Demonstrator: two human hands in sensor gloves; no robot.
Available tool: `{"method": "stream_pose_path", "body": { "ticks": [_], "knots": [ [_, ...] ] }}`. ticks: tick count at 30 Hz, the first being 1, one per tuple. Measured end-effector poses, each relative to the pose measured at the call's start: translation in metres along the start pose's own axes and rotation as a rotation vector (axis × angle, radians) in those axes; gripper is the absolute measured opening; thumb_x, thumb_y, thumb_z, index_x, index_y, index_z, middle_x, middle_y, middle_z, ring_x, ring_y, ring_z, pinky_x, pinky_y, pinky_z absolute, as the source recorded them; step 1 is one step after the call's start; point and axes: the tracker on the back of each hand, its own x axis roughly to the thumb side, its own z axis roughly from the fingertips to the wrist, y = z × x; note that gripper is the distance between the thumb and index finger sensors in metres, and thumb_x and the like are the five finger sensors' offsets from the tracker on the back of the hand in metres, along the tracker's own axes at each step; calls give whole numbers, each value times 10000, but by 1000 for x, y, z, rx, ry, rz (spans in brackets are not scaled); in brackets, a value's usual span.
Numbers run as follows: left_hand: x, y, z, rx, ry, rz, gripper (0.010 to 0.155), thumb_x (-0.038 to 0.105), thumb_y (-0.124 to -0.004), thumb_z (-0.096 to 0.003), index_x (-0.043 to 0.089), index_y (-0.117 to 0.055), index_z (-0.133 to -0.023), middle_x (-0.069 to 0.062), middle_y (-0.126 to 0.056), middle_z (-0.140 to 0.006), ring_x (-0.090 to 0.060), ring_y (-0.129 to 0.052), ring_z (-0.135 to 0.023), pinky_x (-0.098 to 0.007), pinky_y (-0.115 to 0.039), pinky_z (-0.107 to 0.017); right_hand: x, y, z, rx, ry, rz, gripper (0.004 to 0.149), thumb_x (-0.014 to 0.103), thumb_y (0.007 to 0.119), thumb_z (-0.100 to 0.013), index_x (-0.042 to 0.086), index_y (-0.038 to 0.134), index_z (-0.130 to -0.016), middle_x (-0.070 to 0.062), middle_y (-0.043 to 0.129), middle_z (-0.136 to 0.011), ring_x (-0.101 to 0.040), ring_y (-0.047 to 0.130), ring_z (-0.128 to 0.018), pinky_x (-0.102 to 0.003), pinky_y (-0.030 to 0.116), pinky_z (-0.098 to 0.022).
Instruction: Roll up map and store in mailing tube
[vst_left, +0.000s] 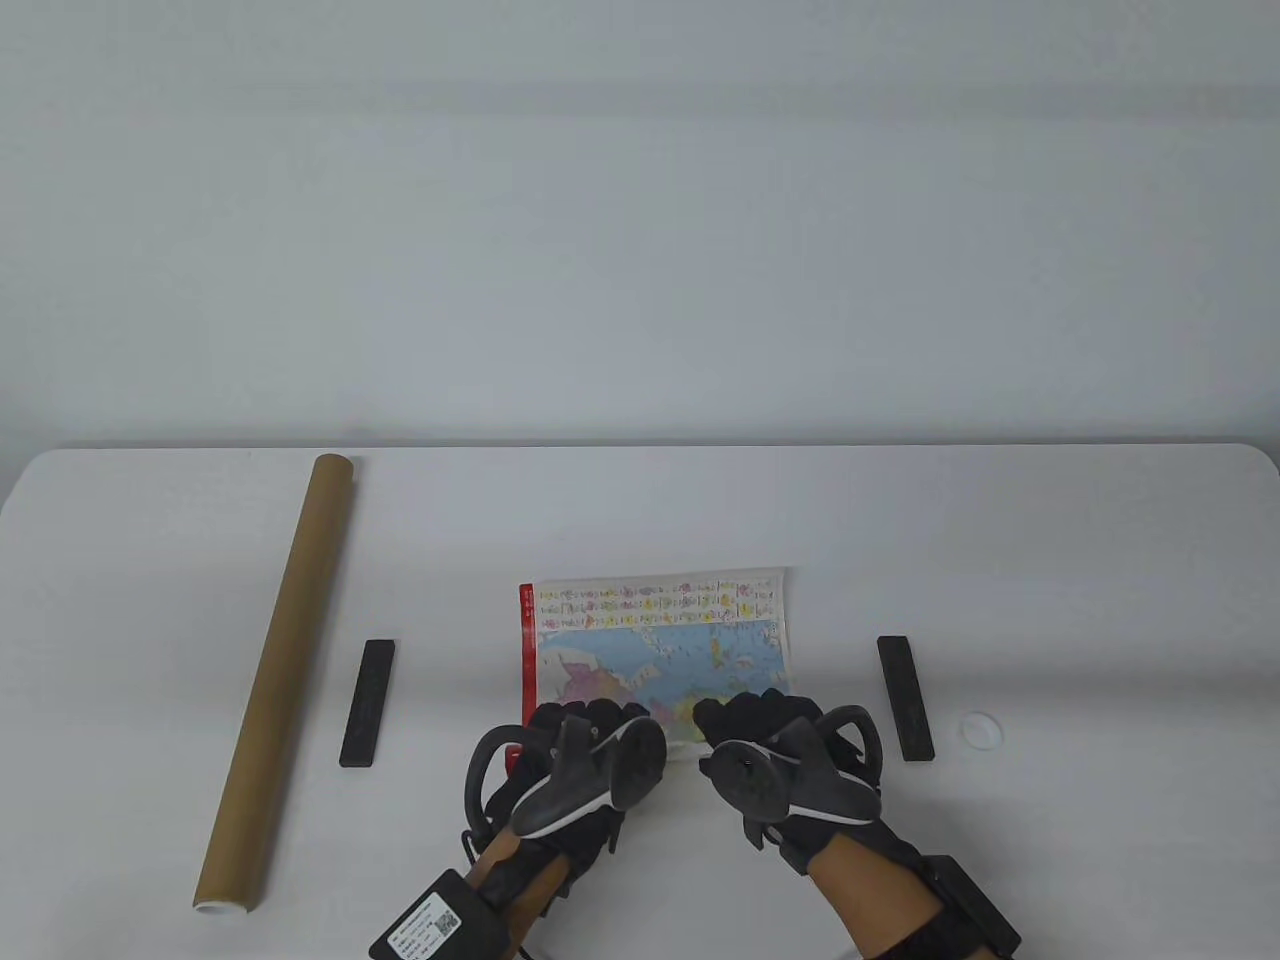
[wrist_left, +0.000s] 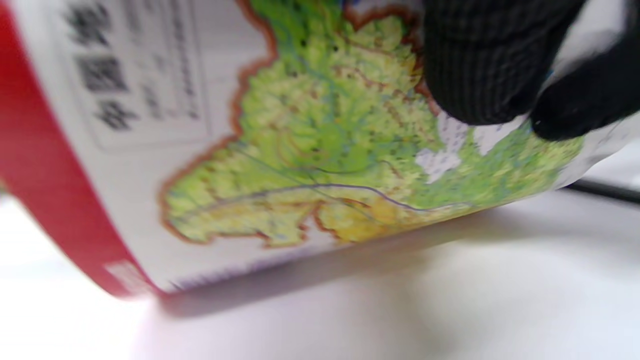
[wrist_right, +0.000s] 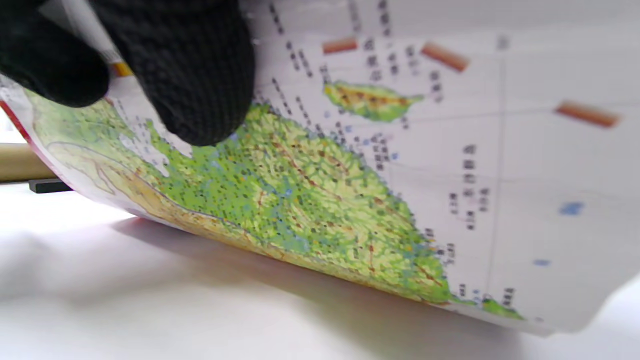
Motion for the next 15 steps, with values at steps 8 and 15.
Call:
{"method": "stream_pose_path", "body": {
  "ticks": [8,15],
  "knots": [
    [6,1,7,160,12,-25,657,608,-863,-358,432,-659,-957,94,-854,-760,-160,-945,-683,-420,-704,-714,-16,3,-2,48,34,-241,552,387,912,-472,105,801,-933,-45,893,-629,-289,946,-492,-568,767,-489],
    [-3,0,4,141,48,44,623,661,-897,-291,398,-794,-846,115,-919,-522,-90,-997,-422,-365,-803,-611,-4,-4,3,-34,-18,-110,610,389,914,-473,101,755,-987,-74,868,-719,-341,925,-603,-608,712,-556]
  ]
}}
